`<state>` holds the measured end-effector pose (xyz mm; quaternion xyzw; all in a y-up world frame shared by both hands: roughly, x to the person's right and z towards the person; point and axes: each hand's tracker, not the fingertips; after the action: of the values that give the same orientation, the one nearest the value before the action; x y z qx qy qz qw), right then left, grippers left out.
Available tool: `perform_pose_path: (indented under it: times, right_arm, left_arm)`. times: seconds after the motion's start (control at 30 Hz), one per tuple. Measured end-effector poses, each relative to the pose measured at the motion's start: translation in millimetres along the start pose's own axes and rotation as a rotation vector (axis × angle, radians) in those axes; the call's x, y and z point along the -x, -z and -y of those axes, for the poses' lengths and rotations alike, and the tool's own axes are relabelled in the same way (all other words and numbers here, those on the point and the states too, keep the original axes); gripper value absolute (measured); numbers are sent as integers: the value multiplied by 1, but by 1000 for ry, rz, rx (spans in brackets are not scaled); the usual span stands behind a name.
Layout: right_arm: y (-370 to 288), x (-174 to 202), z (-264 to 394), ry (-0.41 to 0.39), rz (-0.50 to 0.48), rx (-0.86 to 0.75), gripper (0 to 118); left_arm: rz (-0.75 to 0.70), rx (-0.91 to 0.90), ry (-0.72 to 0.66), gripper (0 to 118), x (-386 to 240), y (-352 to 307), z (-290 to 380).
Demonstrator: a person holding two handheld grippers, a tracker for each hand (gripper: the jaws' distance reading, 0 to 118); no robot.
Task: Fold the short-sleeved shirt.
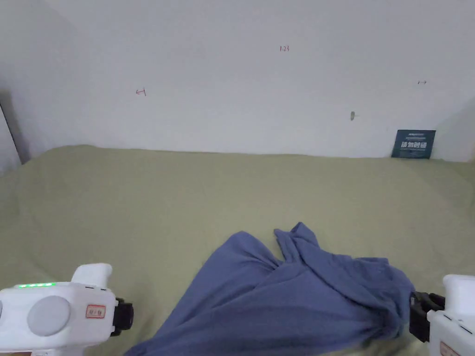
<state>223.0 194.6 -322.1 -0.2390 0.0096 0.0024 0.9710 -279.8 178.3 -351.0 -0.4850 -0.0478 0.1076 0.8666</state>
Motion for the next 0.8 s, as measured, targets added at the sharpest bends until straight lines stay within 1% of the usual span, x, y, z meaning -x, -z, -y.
perform_pose_path:
  times: [0.03, 0.07, 0.1, 0.13, 0.17, 0.23, 0.3, 0.37, 0.4, 0.43, 0.47, 0.5, 0.53, 0.57, 0.6, 0.63, 0.7, 0.8]
  right_arm:
    - [2, 0, 1, -2, -3, 9, 0]
    - [3, -1, 2, -2, -8, 21, 0]
    - [5, -1, 4, -2, -10, 30, 0]
    - [7, -2, 5, -5, -11, 41, 0]
    - [8, -3, 6, -6, -10, 49, 0]
    - [11, -5, 8, -6, -9, 66, 0]
    - [14, -6, 9, -5, -9, 80, 0]
    - [19, -7, 10, -5, -6, 91, 0]
    - [21, -7, 10, -3, -9, 93, 0]
    - [24, -7, 10, -1, -14, 100, 0]
    - [27, -6, 9, -1, -18, 104, 0]
    - [30, -5, 9, -4, -24, 108, 0]
    - [34, -4, 7, -12, -28, 113, 0]
    - [38, -3, 4, -27, -37, 117, 0]
    - [43, -2, 0, -41, -47, 121, 0]
    - [52, -1, -8, -62, -64, 130, 0]
    - [73, 1, -29, -97, -77, 148, 0]
    - [127, 6, -81, -162, -148, 206, 1]
  left_arm:
    - [7, 28, -20, 4, 4, 10, 0]
    - [-13, 54, -20, 23, 0, 16, -1]
    - [-33, 88, -11, 62, 1, 23, -1]
    - [-67, 106, -28, 109, 2, 31, -1]
    - [-83, 138, -35, 118, 1, 40, -1]
    - [-28, 160, -56, 116, -3, 45, 3]
    - [-20, 169, -69, 115, -7, 54, 5]
    - [-34, 208, -65, 108, -8, 65, 7]
    - [-60, 229, -51, 96, -11, 71, 9]
    - [-91, 245, -31, 63, -13, 78, 12]
    - [-104, 250, -16, 49, -6, 88, 9]
    - [-119, 246, -2, 45, -6, 92, 11]
    - [-211, 212, 26, 29, -8, 92, 15]
    - [-144, 168, 8, 7, -8, 87, 17]
    - [-120, 169, 21, 4, -5, 84, 18]
    - [-88, 152, 33, 4, -4, 80, 19]
    - [-109, 131, 11, 4, -5, 72, 21]
    - [-68, 88, -1, 4, -14, 58, 24]
